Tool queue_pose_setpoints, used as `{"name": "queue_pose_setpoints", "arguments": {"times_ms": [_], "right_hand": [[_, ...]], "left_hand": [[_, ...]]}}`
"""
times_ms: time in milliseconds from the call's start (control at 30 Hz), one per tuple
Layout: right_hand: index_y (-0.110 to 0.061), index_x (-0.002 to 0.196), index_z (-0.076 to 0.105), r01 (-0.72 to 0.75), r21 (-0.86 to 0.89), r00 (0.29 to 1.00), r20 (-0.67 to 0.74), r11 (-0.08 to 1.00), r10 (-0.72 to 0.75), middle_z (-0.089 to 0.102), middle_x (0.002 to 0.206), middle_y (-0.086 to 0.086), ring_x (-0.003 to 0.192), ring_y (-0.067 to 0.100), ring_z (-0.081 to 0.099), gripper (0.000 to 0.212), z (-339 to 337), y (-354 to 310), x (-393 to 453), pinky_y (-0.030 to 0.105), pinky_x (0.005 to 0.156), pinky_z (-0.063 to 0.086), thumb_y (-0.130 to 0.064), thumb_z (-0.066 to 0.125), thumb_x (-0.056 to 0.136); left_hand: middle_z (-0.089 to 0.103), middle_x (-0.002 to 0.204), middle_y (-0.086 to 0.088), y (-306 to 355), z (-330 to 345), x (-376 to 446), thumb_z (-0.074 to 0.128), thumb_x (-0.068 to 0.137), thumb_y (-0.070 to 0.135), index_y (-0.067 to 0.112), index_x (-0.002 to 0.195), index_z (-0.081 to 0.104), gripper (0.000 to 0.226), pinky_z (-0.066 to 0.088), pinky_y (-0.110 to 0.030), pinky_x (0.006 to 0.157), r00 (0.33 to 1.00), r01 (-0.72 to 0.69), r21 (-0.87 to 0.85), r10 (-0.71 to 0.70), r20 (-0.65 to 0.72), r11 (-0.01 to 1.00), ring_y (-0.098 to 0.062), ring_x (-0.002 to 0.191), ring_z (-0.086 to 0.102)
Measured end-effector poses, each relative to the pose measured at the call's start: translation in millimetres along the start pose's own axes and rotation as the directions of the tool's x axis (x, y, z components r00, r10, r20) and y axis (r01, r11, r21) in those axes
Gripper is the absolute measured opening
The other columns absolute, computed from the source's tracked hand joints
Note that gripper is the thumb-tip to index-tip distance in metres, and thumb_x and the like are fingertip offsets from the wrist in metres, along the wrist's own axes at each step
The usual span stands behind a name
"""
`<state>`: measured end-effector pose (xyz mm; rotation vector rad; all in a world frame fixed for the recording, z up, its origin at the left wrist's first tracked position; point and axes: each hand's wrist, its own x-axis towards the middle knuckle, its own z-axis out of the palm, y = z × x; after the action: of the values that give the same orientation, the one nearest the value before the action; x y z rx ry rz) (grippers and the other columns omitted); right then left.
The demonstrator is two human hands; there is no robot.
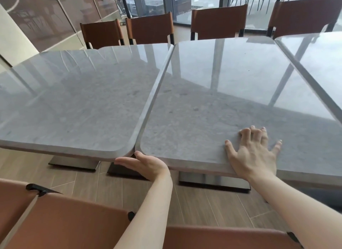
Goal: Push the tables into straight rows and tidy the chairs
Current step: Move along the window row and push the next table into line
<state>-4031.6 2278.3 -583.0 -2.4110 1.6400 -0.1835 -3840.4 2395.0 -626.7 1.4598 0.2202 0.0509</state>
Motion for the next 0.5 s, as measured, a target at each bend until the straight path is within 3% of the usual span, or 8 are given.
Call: {"name": "queue_pose_setpoints", "arguments": {"times_ms": [133, 233, 333, 400, 500], "right_hand": [[-0.024, 0.128, 0.032, 0.005, -0.005, 1.000, 0.022, 1.000, -0.005, 0.019, 0.161, 0.008, 0.155, 0.030, 0.004, 0.058, -2, 1, 0, 0.067, 0.119, 0.001, -0.068, 0.026, 0.091], [-0.022, 0.135, 0.032, 0.006, -0.008, 0.997, 0.078, 1.000, -0.005, 0.014, 0.164, 0.008, 0.155, 0.029, -0.001, 0.068, -5, 1, 2, 0.066, 0.119, -0.003, -0.071, 0.030, 0.090], [-0.023, 0.144, 0.030, 0.024, 0.086, 0.989, 0.146, 0.996, -0.037, 0.006, 0.167, 0.003, 0.155, 0.025, -0.008, 0.069, -13, 9, 4, 0.062, 0.119, -0.010, -0.066, 0.038, 0.091], [-0.028, 0.153, 0.024, 0.080, 0.123, 0.974, 0.201, 0.989, -0.104, 0.002, 0.169, -0.002, 0.155, 0.019, -0.010, 0.071, -21, 21, 2, 0.055, 0.121, -0.010, -0.059, 0.042, 0.093], [-0.031, 0.159, 0.015, 0.198, 0.099, 0.941, 0.259, 0.975, -0.218, 0.002, 0.169, -0.006, 0.155, 0.014, -0.005, 0.071, -37, 46, -9, 0.043, 0.126, -0.003, -0.051, 0.044, 0.098]], "left_hand": [[-0.014, 0.170, 0.002, 4, -3, 1, 0.025, 0.106, 0.026, 0.015, 0.161, -0.010, 0.066, -0.002, -0.027, 0.126, 1.000, -0.001, 0.035, 0.000, 0.009, 0.999, -0.011, 0.156, -0.007], [-0.011, 0.170, 0.003, 3, -17, -1, 0.024, 0.104, 0.034, 0.017, 0.162, -0.006, 0.067, -0.001, -0.040, 0.128, 0.998, -0.010, 0.115, 0.003, 0.063, 0.993, -0.012, 0.156, -0.005], [-0.006, 0.171, 0.001, 5, -32, -23, 0.025, 0.098, 0.037, 0.017, 0.162, 0.003, 0.071, -0.007, -0.048, 0.126, 0.948, -0.254, 0.251, 0.189, 0.256, 0.934, -0.007, 0.155, -0.004], [-0.007, 0.170, 0.002, 8, -35, -47, 0.027, 0.097, 0.042, 0.019, 0.162, 0.009, 0.071, -0.010, -0.047, 0.125, 0.821, -0.468, 0.212, 0.334, 0.464, 0.858, 0.001, 0.153, -0.008], [-0.012, 0.170, 0.006, 14, -22, -87, 0.030, 0.100, 0.039, 0.019, 0.162, 0.016, 0.066, -0.013, -0.038, 0.125, 0.490, -0.700, 0.016, 0.463, 0.738, 0.714, -0.008, 0.156, -0.008]]}}
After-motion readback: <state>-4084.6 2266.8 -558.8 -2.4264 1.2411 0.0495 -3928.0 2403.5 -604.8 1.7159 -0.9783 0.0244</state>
